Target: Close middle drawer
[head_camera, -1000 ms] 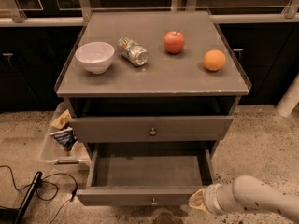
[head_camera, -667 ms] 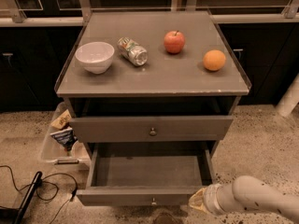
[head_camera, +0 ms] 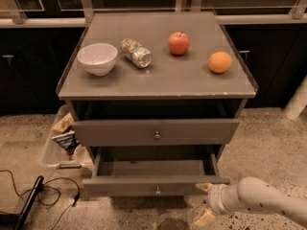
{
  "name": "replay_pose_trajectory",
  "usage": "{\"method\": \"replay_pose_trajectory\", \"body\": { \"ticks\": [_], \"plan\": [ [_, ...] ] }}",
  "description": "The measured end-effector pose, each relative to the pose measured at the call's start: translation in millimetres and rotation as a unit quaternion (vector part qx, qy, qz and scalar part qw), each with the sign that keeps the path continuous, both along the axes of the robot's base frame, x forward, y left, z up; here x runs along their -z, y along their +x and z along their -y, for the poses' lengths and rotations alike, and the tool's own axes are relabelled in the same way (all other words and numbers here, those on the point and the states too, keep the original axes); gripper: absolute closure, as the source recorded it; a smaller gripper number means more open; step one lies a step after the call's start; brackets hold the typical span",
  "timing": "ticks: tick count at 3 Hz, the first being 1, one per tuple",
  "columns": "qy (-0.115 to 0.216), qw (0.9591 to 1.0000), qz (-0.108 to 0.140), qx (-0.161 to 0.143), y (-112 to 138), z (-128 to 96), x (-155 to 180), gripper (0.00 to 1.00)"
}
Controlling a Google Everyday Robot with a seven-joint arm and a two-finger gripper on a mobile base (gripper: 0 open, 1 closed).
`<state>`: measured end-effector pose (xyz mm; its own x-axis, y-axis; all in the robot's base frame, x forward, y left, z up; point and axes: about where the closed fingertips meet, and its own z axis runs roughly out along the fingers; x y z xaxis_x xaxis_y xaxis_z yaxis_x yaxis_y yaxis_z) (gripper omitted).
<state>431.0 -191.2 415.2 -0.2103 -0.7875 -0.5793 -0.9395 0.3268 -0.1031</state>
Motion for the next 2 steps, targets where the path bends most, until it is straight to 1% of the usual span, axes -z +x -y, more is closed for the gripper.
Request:
{"method": "replay_pose_trajectory", "body": {
  "ticks": [1, 2],
  "plan": [
    [0.0, 0.9994, 0.031, -0.014, 43.6, -1.2, -10.1, 0.37],
    [-0.011, 0.996, 0.079, -0.041, 116.4, 1.8, -20.6, 0.6]
  ]
}}
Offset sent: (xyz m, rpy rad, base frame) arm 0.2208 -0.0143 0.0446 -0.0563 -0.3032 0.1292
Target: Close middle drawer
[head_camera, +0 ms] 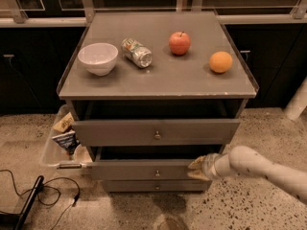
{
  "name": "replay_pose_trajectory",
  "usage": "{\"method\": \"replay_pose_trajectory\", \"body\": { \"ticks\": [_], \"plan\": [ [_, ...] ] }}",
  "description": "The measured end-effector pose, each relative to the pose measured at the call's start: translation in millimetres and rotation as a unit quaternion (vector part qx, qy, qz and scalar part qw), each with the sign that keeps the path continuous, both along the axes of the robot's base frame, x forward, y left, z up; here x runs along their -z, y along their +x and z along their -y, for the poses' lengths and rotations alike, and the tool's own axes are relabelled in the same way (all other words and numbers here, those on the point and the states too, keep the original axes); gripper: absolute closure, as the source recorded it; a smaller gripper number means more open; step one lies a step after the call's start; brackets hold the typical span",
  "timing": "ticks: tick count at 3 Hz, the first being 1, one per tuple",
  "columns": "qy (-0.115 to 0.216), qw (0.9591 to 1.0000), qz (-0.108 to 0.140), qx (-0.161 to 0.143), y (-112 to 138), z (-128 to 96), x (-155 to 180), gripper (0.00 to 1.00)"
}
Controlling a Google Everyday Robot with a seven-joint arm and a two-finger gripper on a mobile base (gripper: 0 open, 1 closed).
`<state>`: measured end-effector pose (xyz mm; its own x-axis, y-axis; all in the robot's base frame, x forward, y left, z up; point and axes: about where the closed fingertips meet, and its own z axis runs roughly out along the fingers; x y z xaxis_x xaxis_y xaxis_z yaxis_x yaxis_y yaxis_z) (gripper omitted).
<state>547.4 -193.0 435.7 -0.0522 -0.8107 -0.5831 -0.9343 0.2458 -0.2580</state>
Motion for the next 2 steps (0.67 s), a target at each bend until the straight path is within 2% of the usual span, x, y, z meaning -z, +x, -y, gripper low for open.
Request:
{"method": "replay_pose_trajectory", "body": {
  "ticks": [1, 2],
  "plan": [
    [-0.014, 0.9997, 0.019, -0.007, 44.0, 9.0, 7.0, 0.83],
    [-0.014, 0.9997, 0.019, -0.007, 43.9, 8.9, 7.0, 0.81]
  ]
}}
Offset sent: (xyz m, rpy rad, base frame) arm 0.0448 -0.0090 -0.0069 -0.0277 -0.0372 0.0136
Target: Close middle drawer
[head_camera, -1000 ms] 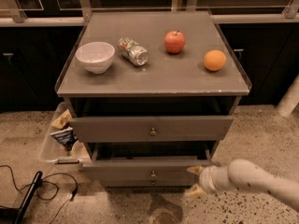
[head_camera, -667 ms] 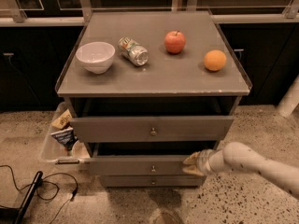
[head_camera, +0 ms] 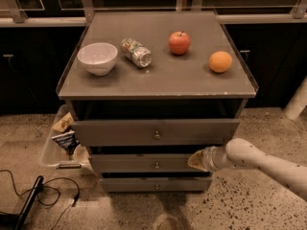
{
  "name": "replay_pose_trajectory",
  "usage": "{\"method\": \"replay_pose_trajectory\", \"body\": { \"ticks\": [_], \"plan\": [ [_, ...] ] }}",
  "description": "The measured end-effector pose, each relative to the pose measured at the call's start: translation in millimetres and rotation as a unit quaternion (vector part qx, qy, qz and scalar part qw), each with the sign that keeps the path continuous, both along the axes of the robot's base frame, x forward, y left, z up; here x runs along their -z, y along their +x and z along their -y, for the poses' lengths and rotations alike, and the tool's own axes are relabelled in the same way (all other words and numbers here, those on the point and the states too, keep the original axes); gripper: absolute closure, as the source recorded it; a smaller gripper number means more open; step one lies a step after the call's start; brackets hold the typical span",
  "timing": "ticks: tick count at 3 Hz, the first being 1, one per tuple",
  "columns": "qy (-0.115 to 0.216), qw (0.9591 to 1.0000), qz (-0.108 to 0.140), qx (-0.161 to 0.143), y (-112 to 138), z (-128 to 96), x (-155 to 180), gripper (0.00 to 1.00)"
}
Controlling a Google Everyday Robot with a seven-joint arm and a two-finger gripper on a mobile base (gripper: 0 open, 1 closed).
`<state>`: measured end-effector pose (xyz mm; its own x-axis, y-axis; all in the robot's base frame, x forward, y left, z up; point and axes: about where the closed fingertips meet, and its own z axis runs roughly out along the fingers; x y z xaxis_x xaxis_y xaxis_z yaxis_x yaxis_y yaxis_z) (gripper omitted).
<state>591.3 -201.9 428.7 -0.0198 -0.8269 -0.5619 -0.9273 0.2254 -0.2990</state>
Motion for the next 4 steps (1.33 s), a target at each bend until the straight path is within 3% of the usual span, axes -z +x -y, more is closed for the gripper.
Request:
{"method": "replay_pose_trajectory", "body": {
  "ticks": [1, 2, 3, 4],
  "plan": [
    [0.002, 0.9999, 0.007, -0.008, -21.4, -8.1, -18.0, 0.83],
    [0.011, 0.9993, -0.01, -0.034, -81.8, -21.7, -51.2, 1.0],
    [0.01, 0.9988, -0.021, -0.044, -106.3, -25.0, -56.7, 0.9],
    [0.011, 0.9987, -0.021, -0.045, -105.5, -25.6, -56.1, 0.67]
  ]
}}
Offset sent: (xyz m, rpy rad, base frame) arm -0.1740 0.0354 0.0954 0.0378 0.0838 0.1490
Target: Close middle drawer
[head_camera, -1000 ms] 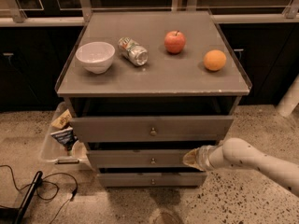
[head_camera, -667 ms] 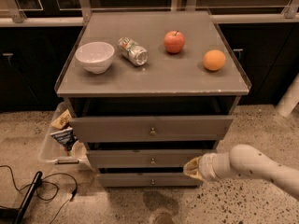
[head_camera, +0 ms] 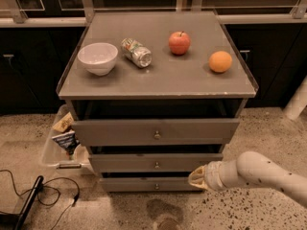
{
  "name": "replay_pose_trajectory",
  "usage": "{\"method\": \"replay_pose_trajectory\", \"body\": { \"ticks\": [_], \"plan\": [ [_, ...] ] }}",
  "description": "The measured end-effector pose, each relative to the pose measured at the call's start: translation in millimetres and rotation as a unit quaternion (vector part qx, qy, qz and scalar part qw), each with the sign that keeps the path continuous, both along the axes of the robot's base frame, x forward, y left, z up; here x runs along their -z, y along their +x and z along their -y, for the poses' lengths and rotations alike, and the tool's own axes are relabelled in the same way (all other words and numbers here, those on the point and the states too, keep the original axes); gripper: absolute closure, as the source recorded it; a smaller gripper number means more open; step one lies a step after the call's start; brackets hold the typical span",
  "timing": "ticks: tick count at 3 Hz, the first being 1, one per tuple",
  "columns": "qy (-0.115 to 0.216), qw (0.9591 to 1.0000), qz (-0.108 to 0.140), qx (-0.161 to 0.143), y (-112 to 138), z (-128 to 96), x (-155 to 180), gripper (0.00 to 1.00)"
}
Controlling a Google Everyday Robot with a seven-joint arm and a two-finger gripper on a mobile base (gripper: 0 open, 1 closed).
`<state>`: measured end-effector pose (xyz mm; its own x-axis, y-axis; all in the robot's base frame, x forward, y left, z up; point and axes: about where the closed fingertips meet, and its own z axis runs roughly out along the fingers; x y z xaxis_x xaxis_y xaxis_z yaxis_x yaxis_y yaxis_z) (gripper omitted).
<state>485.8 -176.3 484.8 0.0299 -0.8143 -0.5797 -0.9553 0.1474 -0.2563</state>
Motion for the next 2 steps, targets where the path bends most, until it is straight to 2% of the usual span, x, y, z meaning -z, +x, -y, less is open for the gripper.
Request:
{"method": "replay_pose_trajectory", "body": {
  "ticks": [2],
  "plan": [
    [0.0, 1.0, 0.0, 0.0, 0.0, -0.1, 0.0, 0.2]
  ]
}}
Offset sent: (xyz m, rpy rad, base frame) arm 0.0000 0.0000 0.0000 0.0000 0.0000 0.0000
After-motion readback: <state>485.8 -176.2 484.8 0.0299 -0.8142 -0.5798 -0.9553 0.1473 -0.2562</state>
